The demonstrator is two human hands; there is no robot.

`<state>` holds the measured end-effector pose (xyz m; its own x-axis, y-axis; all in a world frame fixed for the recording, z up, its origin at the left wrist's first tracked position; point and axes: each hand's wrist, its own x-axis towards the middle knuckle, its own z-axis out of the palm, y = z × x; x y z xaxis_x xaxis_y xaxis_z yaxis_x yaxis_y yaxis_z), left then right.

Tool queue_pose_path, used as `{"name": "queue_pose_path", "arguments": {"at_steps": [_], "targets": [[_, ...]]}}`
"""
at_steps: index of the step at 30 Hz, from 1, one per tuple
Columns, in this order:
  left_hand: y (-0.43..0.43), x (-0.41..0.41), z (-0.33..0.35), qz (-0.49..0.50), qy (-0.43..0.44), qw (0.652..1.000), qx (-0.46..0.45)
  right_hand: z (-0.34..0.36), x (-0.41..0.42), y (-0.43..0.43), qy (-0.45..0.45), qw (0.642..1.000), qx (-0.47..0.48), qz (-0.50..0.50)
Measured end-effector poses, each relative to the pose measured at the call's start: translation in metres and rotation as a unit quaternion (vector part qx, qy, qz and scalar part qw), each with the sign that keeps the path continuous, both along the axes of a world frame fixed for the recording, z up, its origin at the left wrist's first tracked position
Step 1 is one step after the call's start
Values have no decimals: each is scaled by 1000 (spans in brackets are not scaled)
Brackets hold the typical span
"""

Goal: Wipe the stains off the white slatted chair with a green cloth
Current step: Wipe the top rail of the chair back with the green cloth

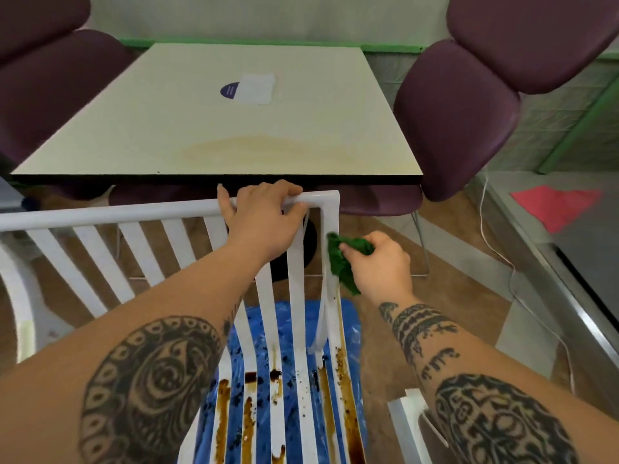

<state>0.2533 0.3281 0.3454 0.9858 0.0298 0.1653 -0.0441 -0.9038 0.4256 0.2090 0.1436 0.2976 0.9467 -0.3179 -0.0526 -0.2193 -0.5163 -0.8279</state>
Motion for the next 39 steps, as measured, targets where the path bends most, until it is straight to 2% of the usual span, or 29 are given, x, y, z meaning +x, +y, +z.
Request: {"name": "queue_pose_path", "arguments": {"at_steps": [3,7,10,15,20,22,24,27,31,35,37,39], "targets": [[0,1,-3,-1,-9,1000,-6,17,13,4,-83,993,79,-25],[0,1,-5,6,-17,1000,-3,13,26,24,-103,991,79,16],[0,2,-6,12,-17,1000,1,-9,17,25,-73,994,74,12],[-2,-1,-9,10,-30,999,-4,-42,-17,7,35,997,27,61],[-1,-3,-8,3,-24,1000,-6,-43,-10,-6,232,966,-57,97],[-1,-3,-8,0,-22,1000,-4,-34,-4,-6,176,982,-39,60],[0,-3,-10,-1,-29,1000,-2,-30,-6,1,94,995,37,25],[1,-2,-14,-5,-34,999,6,-39,-23,11,59,995,69,35],[0,-3,-15,-7,-39,999,18,-67,-59,1,138,988,7,76],[0,-3,-13,-11,-30,999,29,-82,-75,-12,264,952,-68,137],[1,-3,-13,-19,-25,999,30,-76,-67,-17,268,953,-61,127],[2,-4,-13,-23,-23,999,34,-67,-61,-16,215,973,-14,81]]}}
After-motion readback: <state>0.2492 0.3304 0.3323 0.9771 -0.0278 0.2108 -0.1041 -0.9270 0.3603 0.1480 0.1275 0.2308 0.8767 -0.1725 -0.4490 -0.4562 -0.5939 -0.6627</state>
